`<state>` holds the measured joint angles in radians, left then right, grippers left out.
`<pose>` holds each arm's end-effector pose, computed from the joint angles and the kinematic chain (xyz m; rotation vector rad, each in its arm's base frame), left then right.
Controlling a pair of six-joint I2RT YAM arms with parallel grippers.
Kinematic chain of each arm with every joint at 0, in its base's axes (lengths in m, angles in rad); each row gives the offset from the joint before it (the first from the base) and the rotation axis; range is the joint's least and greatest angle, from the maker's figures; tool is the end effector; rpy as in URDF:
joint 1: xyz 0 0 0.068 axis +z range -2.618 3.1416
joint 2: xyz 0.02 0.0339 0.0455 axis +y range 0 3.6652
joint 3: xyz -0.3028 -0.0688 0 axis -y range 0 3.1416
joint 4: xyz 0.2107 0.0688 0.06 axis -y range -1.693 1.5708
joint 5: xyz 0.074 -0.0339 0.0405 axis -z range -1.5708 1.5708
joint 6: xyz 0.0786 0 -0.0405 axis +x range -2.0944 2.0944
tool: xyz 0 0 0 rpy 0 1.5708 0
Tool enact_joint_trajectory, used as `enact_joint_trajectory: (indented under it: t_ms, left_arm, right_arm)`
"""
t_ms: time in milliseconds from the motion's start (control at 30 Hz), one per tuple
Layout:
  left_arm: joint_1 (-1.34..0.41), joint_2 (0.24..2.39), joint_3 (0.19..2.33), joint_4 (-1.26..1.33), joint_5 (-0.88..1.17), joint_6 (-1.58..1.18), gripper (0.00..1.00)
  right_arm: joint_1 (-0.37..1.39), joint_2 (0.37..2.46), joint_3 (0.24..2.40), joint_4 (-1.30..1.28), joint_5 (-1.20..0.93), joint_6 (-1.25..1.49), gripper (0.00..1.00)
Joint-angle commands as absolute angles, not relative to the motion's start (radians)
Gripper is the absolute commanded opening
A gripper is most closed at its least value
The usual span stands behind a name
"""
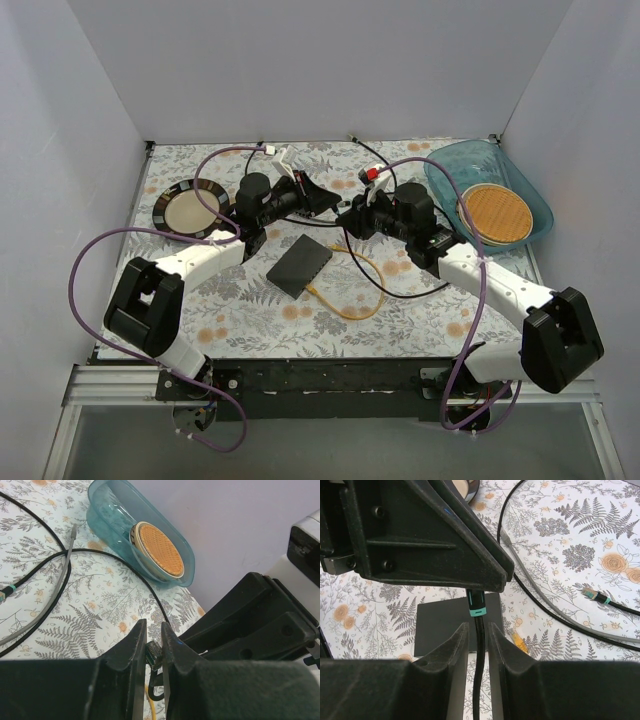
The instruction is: Insert the plug into the switch port
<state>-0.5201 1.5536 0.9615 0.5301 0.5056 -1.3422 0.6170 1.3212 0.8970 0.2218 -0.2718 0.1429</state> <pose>0.2983 -0.2147 0.3396 -0.3401 1.9477 -1.7450 0.2395 0.1958 0.3448 -0.6258 1.7243 0.7830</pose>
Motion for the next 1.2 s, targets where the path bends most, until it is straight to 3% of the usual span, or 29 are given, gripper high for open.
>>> enact_joint_trajectory:
  t_ms: [0, 267, 400, 600, 633, 667, 700, 733, 800, 967, 1167]
  left_arm:
    - [-0.525, 1.500, 0.969, 0.552, 0.523, -1.342, 0.00]
    - [-0.526, 1.509, 0.969, 0.561, 0.534, -1.344, 0.00]
    - [-0.525, 1.511, 0.968, 0.563, 0.537, -1.345, 0.00]
    - [-0.525, 1.508, 0.962, 0.564, 0.538, -1.330, 0.00]
    - [-0.525, 1.506, 0.959, 0.566, 0.534, -1.330, 0.05]
    - [-0.525, 1.502, 0.956, 0.565, 0.526, -1.327, 0.19]
    - [-0.525, 1.493, 0.947, 0.561, 0.514, -1.324, 0.39]
    - [-0.525, 1.483, 0.940, 0.557, 0.476, -1.324, 0.77]
    - [-0.523, 1.462, 0.924, 0.551, 0.424, -1.321, 0.98]
    - [-0.509, 1.393, 0.900, 0.463, 0.247, -1.298, 0.98]
    - [-0.469, 1.402, 0.929, 0.327, 0.175, -1.250, 0.98]
  right_arm:
    - [0.609, 1.330, 0.907, 0.294, -0.270, 0.155, 0.27]
    - [0.601, 1.345, 0.911, 0.330, -0.268, 0.170, 0.24]
    - [0.595, 1.356, 0.911, 0.341, -0.238, 0.199, 0.01]
    - [0.592, 1.347, 0.899, 0.345, -0.219, 0.199, 0.01]
    - [0.592, 1.341, 0.896, 0.341, -0.209, 0.193, 0.01]
    - [0.592, 1.338, 0.894, 0.336, -0.204, 0.189, 0.01]
    - [0.591, 1.336, 0.896, 0.328, -0.198, 0.183, 0.01]
    - [0.592, 1.330, 0.897, 0.307, -0.192, 0.175, 0.01]
    - [0.592, 1.325, 0.896, 0.285, -0.183, 0.153, 0.01]
    - [0.592, 1.292, 0.856, 0.245, -0.158, 0.117, 0.01]
    - [0.592, 1.272, 0.818, 0.218, -0.150, 0.097, 0.01]
